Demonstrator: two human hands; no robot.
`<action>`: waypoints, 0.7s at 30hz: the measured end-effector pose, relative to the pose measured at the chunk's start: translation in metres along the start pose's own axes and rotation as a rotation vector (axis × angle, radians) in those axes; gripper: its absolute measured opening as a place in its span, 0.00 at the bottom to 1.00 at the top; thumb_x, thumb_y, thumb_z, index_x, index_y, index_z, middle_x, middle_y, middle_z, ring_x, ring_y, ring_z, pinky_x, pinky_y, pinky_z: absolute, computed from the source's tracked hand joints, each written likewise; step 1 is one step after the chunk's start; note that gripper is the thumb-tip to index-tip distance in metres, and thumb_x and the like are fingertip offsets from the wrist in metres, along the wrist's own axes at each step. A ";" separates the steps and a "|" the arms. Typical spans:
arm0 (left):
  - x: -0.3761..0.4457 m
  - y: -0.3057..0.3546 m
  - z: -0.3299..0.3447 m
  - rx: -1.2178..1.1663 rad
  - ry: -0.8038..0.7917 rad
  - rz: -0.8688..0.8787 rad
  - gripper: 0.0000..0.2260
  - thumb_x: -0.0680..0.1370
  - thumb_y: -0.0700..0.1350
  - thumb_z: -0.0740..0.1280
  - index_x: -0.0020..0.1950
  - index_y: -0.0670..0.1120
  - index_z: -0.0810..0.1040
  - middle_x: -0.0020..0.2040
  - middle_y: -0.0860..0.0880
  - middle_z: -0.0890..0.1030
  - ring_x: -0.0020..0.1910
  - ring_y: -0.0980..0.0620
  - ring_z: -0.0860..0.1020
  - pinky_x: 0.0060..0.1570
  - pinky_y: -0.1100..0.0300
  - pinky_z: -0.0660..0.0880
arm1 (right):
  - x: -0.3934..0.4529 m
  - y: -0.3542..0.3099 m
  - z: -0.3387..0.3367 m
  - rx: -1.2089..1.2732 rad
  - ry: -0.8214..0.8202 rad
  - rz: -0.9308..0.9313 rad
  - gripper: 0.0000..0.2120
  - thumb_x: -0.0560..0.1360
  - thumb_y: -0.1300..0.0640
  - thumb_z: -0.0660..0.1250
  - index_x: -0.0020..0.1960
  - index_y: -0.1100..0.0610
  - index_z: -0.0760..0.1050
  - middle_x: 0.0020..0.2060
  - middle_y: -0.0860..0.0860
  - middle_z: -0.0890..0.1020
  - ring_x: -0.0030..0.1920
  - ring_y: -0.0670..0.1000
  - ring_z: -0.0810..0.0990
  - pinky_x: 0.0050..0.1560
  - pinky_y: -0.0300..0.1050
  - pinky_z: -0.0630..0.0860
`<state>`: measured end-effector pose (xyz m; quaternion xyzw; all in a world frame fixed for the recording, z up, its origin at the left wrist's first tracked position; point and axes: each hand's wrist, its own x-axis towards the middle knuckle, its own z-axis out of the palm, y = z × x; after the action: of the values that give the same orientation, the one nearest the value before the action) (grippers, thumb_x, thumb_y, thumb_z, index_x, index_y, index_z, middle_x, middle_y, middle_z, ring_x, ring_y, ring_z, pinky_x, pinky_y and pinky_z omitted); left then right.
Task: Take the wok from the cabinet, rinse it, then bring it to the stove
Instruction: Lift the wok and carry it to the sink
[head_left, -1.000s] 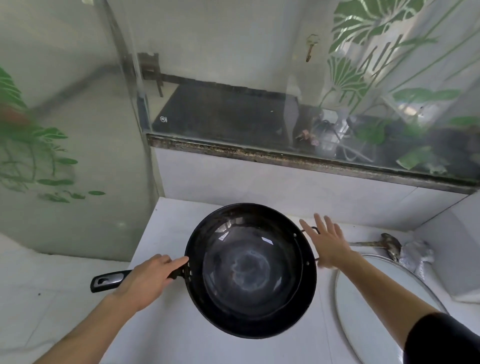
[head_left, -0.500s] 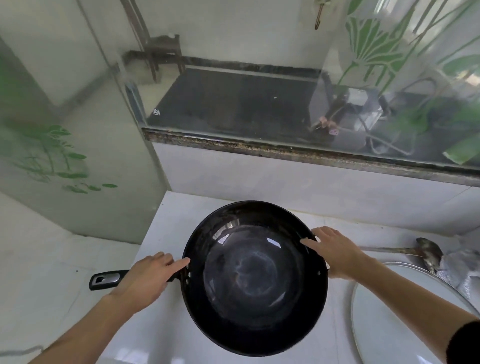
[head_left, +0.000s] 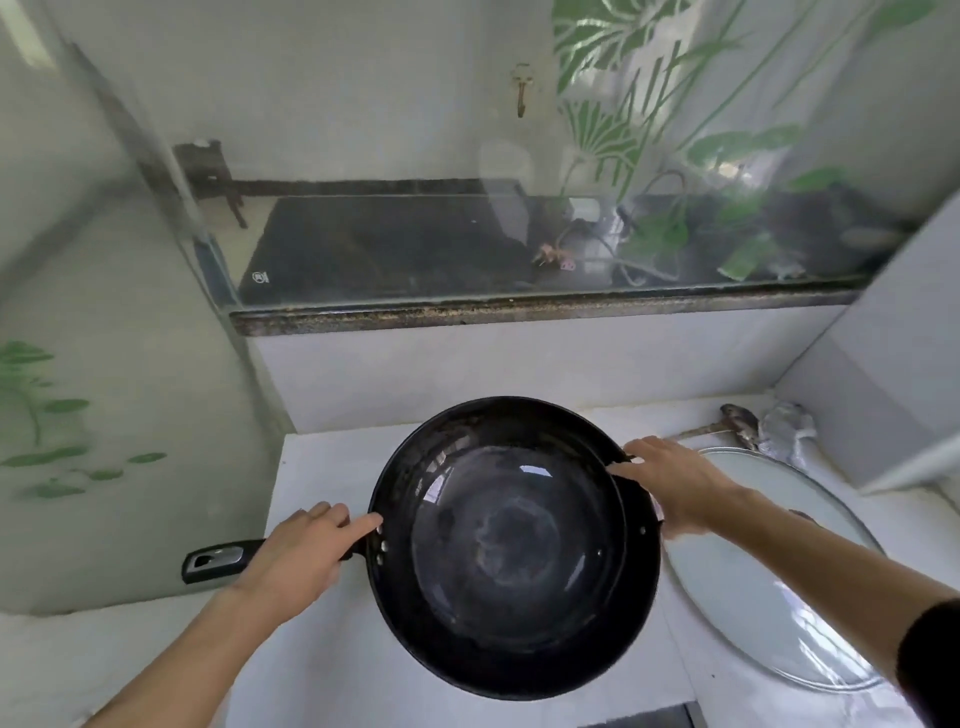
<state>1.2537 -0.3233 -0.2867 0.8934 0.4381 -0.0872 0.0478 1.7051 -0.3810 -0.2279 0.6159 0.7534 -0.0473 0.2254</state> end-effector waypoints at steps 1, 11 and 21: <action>0.002 -0.003 -0.005 -0.035 0.036 0.036 0.32 0.69 0.38 0.67 0.69 0.62 0.65 0.48 0.55 0.75 0.47 0.51 0.73 0.43 0.58 0.72 | -0.018 -0.009 -0.003 0.020 -0.006 0.050 0.45 0.60 0.46 0.78 0.72 0.40 0.62 0.66 0.49 0.70 0.66 0.53 0.69 0.62 0.50 0.73; 0.027 0.041 -0.050 -0.098 0.130 0.459 0.30 0.75 0.40 0.63 0.70 0.66 0.61 0.50 0.56 0.72 0.53 0.53 0.71 0.47 0.59 0.71 | -0.224 -0.097 0.001 0.160 -0.092 0.519 0.46 0.60 0.47 0.79 0.73 0.41 0.62 0.64 0.47 0.71 0.64 0.50 0.69 0.57 0.43 0.73; 0.000 0.176 -0.057 -0.043 0.120 0.815 0.30 0.76 0.40 0.62 0.71 0.65 0.61 0.52 0.56 0.73 0.50 0.54 0.71 0.41 0.61 0.66 | -0.406 -0.164 0.055 0.245 -0.156 0.852 0.45 0.56 0.44 0.75 0.71 0.37 0.63 0.60 0.45 0.72 0.61 0.51 0.71 0.55 0.46 0.76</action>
<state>1.3993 -0.4213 -0.2294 0.9961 0.0522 0.0003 0.0713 1.6218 -0.8073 -0.1487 0.8878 0.4022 -0.0855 0.2066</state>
